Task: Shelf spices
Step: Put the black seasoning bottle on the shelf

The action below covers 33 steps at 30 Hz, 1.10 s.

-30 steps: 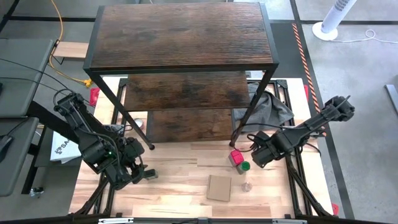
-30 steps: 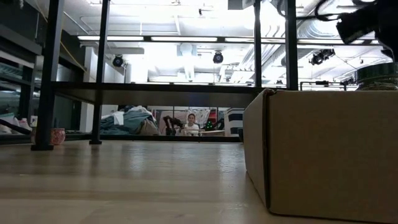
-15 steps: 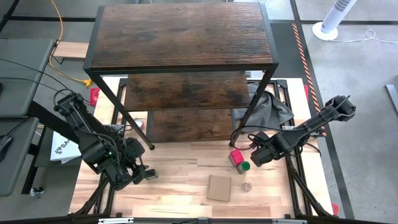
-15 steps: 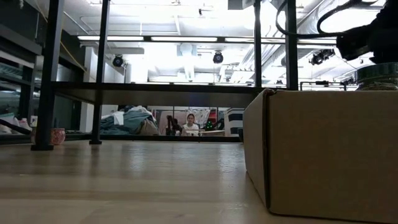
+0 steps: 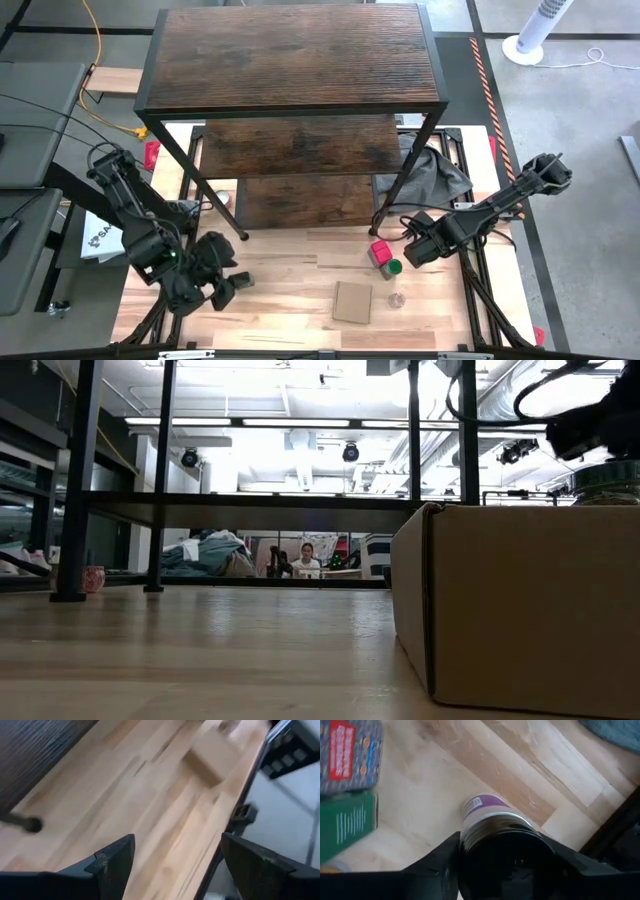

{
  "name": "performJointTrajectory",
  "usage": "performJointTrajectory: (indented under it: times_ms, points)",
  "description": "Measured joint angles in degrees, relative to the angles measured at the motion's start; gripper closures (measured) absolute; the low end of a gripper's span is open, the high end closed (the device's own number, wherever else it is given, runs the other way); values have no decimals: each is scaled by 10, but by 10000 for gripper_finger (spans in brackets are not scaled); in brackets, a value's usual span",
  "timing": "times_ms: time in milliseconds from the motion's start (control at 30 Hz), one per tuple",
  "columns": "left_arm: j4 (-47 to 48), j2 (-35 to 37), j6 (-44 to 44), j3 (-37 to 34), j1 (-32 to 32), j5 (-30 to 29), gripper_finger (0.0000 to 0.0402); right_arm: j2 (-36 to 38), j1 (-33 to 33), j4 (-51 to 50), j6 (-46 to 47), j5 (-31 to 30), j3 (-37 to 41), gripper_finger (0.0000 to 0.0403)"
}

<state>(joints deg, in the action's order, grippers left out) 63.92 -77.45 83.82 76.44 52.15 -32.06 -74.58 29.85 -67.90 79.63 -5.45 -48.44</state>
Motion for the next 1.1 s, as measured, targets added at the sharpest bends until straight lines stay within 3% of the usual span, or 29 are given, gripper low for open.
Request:
performJointTrajectory:
  times_ms: [133, 233, 433, 533, 600, 900, 1100]
  points:
    - [-66, -24, -4, 0, -4, -56, 110, 0, 42, -81, -4, -2, -53, 208]
    - [-145, -58, -64, 0, -25, -58, 110, 1, 86, -116, 24, -33, -121, 208]
    - [-235, -119, -214, 0, -77, -32, 110, -2, 168, -52, 80, -193, -255, 208]
    - [-277, -128, -273, 0, -109, -41, 110, -19, 178, -1, 57, -282, -299, 208]
    - [-308, -130, -318, 6, -131, -45, 110, -39, 170, 31, 21, -307, -321, 208]
    - [-344, -180, -685, 103, -190, -43, 110, -156, 102, 131, -192, -305, -410, 208]
    - [-351, -217, -758, 142, -200, -11, 110, -201, 63, 162, -272, -301, -450, 208]
